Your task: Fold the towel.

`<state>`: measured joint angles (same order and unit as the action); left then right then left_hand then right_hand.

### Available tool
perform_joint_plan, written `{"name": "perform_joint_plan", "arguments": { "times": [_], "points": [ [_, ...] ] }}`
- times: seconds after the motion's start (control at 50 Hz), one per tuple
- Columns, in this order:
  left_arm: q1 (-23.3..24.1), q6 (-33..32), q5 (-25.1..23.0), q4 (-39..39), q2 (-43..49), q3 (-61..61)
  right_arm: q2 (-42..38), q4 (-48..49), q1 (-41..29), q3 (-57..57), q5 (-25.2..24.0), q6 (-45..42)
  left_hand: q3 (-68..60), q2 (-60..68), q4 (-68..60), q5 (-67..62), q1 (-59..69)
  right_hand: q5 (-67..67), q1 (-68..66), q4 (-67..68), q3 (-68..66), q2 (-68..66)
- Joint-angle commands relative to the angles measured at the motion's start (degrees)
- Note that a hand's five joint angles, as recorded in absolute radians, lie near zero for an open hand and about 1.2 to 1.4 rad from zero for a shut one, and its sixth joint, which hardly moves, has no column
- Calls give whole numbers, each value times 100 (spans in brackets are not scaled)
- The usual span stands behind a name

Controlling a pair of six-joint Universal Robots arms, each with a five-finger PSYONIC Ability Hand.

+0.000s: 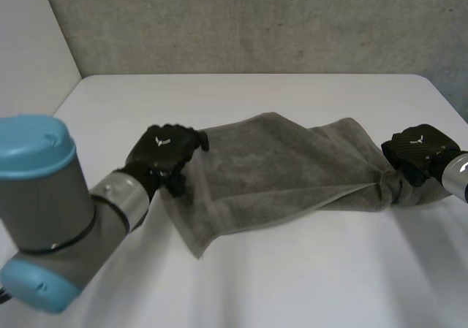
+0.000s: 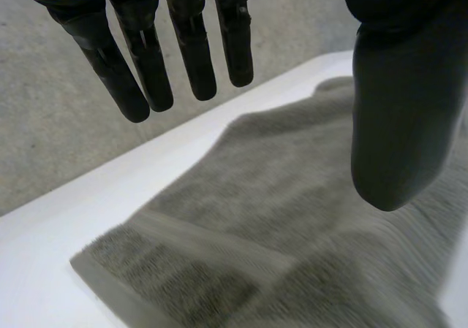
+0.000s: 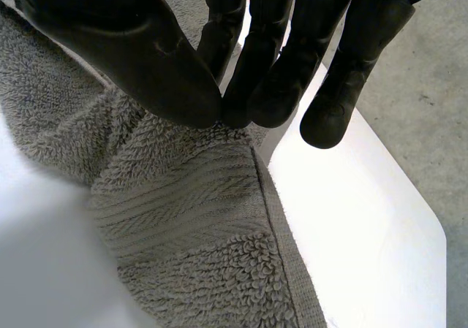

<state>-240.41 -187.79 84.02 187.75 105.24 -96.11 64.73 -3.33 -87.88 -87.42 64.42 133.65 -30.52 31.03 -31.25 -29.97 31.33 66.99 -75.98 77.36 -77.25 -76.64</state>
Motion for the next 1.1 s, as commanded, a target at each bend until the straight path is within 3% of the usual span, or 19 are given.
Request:
{"name": "perform_joint_plan", "arguments": {
  "times": [0.02, 0.14, 0.4, 0.68, 0.98, 1.1],
  "points": [
    [152, -468, 0, 24, -329, -829, -5, -1, -2, 6, -9, 3, 450, -501, 522, 1394, -530, 301, -402, 264, -275, -336],
    [512, -768, 0, 243, -259, -1120, -13, -1, -10, -3, -9, 3, 349, -400, 422, 1294, -430, 301, -402, 264, -275, -336],
    [662, -785, 9, 402, 197, -1209, -13, 8, -10, -11, -9, 3, -257, 206, -185, 687, 177, 301, -402, 264, -275, -336],
    [575, -812, 123, 991, 919, -699, -22, 8, -46, -64, -17, -41, -88, 38, -16, 856, 8, 301, -402, 264, -275, -336],
    [548, -821, 132, 1018, 1560, 21, -40, 17, -46, -99, -26, -67, -55, 4, 18, 889, -25, 301, -402, 264, -275, -336],
    [522, -1162, 132, 1017, 1754, 215, -49, 17, -54, -99, -26, -67, -55, 4, 18, 889, -25, 301, -402, 264, -275, -336]
  ]
}}
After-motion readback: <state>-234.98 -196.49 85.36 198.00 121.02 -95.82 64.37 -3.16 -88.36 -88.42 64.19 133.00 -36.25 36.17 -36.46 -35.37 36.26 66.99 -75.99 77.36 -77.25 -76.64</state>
